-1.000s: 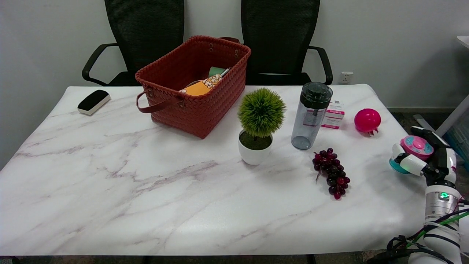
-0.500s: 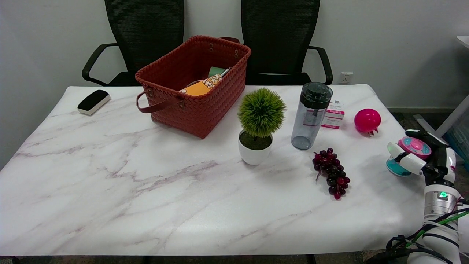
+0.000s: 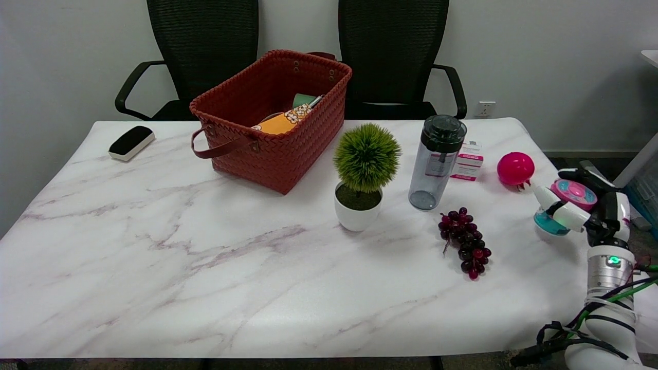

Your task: Pick up the pink gum jar.

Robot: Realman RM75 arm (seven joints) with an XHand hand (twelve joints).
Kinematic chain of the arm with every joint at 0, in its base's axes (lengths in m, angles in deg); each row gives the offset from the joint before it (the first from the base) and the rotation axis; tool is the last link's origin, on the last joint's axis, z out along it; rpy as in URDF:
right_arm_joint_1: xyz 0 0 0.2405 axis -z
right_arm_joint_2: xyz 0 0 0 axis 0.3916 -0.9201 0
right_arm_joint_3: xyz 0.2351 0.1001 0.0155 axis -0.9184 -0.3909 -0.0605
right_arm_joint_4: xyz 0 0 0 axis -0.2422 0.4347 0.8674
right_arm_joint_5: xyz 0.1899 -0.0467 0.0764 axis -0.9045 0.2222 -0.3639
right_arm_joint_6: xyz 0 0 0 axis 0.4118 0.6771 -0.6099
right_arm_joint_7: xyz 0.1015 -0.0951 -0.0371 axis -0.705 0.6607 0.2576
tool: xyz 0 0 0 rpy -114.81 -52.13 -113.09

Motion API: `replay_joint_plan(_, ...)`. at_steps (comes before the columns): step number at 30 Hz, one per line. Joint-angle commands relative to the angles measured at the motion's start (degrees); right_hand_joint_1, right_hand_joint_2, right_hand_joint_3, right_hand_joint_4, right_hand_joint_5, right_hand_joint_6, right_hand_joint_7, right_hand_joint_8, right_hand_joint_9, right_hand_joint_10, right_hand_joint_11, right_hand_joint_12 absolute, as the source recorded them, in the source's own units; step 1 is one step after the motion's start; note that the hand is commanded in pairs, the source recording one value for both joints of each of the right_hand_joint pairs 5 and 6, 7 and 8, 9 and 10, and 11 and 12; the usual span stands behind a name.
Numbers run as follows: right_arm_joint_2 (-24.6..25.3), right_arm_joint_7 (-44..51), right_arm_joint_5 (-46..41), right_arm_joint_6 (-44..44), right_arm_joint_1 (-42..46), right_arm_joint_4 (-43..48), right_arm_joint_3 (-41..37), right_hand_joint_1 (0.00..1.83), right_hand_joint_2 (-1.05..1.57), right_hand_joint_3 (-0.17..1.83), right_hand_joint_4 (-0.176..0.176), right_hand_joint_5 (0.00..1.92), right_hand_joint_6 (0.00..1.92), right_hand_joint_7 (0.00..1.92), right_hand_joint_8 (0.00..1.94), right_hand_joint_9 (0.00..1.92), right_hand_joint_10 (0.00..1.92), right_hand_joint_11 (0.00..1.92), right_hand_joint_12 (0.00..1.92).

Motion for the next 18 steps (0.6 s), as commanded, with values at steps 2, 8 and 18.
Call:
replay_joint_plan(2, -0.7, 0.5, 8.6, 0.4, -2.4, 7.2, -5.4, 1.36, 0.88, 0.53, 0.0, 0.9, 0.9, 1.24, 1.24, 1.21, 1.21, 0.98, 0.98)
replay_joint_plan(8, -1.0, 0.6, 13.1, 4.4, -3.2, 11.3, -8.6, 1.36, 0.89, 0.52, 0.0, 0.9, 0.9, 1.25, 1.25, 1.21, 1.21, 0.98, 0.98)
replay_joint_plan(18, -2.0, 0.6, 20.1, 13.9, -7.5, 16.8, -12.3, 1.35, 0.92, 0.52, 0.0, 0.91, 0.91, 1.25, 1.25, 1.22, 1.22, 0.99, 0.99)
